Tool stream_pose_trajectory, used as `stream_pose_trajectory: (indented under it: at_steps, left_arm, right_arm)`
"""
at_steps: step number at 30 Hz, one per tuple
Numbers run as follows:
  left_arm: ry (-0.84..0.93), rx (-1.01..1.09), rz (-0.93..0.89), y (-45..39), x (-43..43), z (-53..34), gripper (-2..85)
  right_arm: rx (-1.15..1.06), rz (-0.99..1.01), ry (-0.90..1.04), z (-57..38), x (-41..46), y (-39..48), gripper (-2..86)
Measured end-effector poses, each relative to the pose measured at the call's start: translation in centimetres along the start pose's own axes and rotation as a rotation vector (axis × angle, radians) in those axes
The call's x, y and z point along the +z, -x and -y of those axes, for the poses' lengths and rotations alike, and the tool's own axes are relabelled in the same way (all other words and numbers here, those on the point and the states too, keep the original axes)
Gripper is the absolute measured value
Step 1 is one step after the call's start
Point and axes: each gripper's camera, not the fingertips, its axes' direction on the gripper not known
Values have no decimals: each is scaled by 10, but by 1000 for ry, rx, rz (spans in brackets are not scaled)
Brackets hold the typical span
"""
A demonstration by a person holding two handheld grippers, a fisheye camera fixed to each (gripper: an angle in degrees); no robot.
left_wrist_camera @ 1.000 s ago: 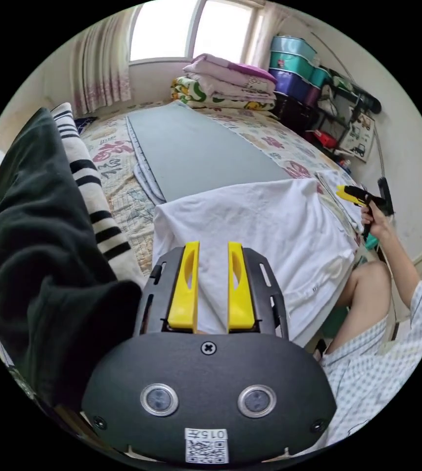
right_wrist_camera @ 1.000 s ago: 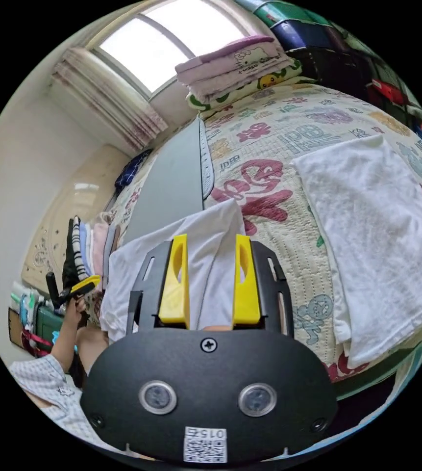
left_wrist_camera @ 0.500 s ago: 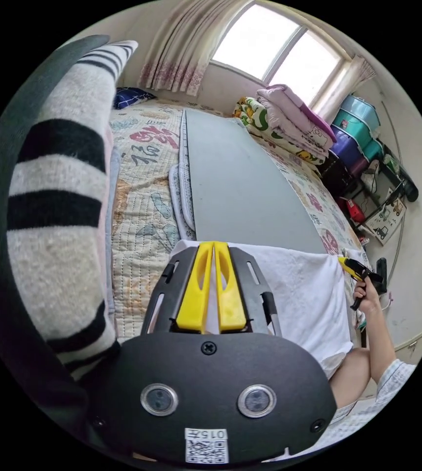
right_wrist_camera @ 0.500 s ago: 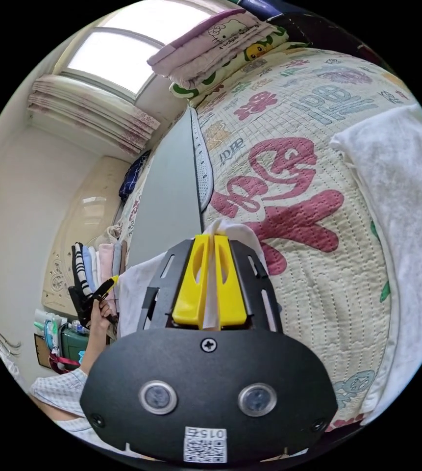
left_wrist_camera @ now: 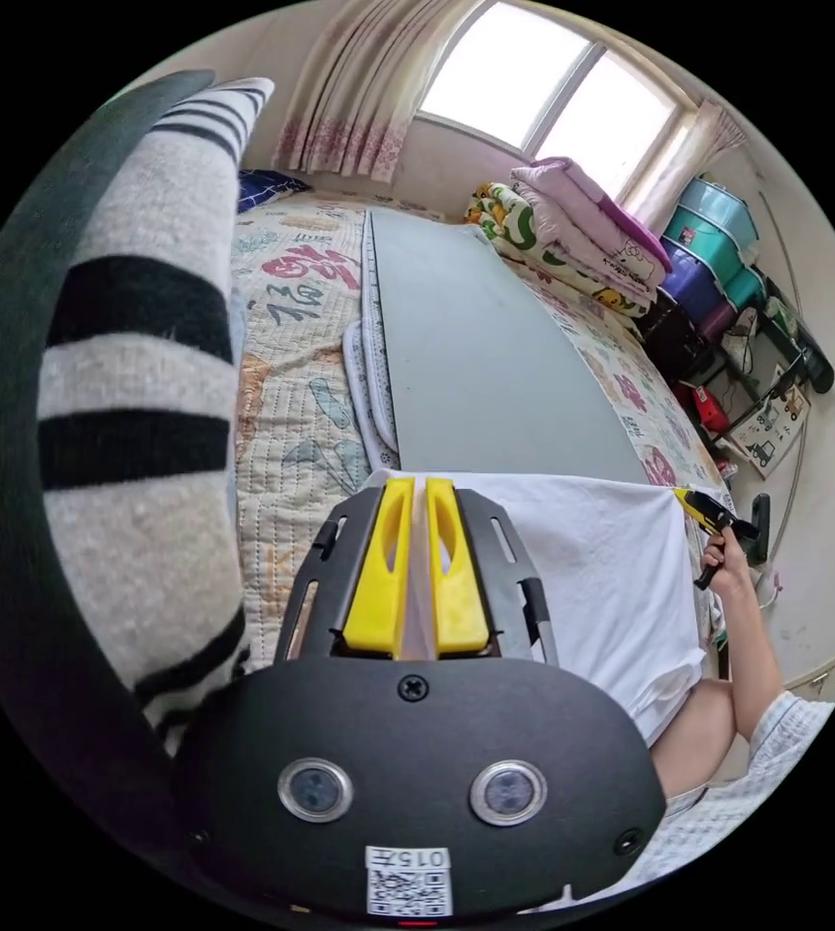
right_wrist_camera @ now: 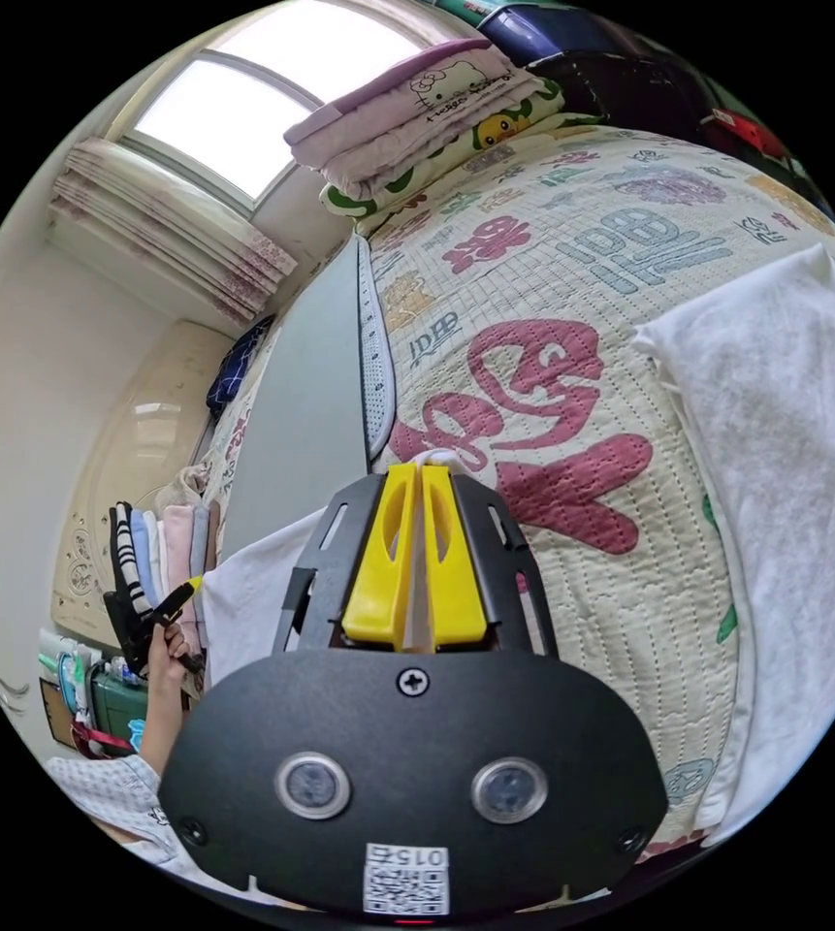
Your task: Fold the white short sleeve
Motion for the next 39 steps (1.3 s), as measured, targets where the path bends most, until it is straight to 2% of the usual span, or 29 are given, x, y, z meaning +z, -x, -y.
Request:
stream_pose_trajectory:
  at_steps: [4, 10, 21, 26, 29, 34, 39]
  left_arm:
    - [75, 62, 73, -18, 3, 6, 16]
    - [119, 258, 160, -70, 13, 23, 63]
    - [58, 506, 299, -155, 3, 37, 80]
    - [76, 458, 330, -157, 5, 46, 69]
    - [77, 406, 288, -146, -2, 52, 17]
    - [-33, 241, 308, -111, -32, 57, -1]
    - [-92, 183, 333, -99, -37, 60, -1]
  right_arm:
    - [1, -72, -42, 6, -2, -13, -1]
    - [38, -54, -34, 8, 15, -37, -1]
    - [73, 4, -27, -3, 35, -80, 0]
    - [82, 30, -24, -16, 46, -102, 0]
    - [71, 23, -22, -26, 53, -112, 0]
    - [-26, -100, -74, -46, 57, -110, -1]
    - [-63, -166, -129, -70, 71, -122, 2]
